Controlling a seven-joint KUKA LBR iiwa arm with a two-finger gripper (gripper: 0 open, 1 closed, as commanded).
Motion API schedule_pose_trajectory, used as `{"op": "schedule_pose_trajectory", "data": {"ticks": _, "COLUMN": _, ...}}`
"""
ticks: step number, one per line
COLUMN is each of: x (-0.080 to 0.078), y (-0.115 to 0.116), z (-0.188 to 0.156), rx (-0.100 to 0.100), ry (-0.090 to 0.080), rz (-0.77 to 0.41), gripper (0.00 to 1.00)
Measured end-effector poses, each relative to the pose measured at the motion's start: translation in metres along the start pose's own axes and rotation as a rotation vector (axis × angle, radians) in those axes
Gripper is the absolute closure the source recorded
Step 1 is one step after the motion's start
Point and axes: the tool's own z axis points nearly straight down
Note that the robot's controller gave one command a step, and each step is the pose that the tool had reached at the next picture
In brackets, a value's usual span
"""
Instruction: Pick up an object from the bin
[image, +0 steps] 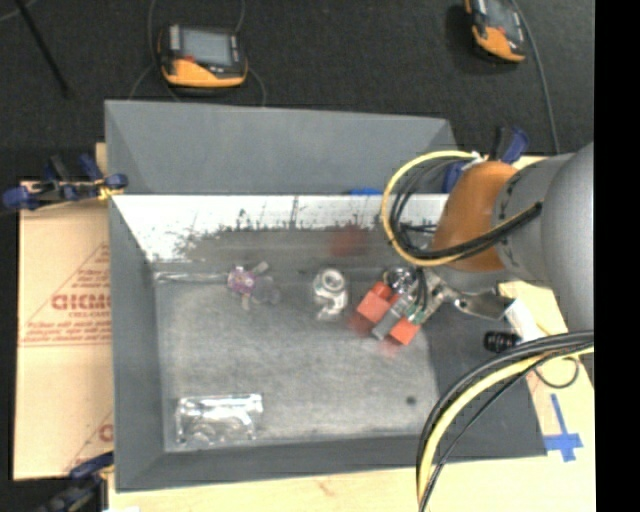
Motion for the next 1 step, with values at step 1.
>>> {"op": "schedule_pose_trajectory", "data": {"ticks": 1, "x": -0.0022, "y": -0.0005, "z": -0.0116, "rx": -0.002, "ry": -0.004, "rz": -0.003, "gripper": 1.00}}
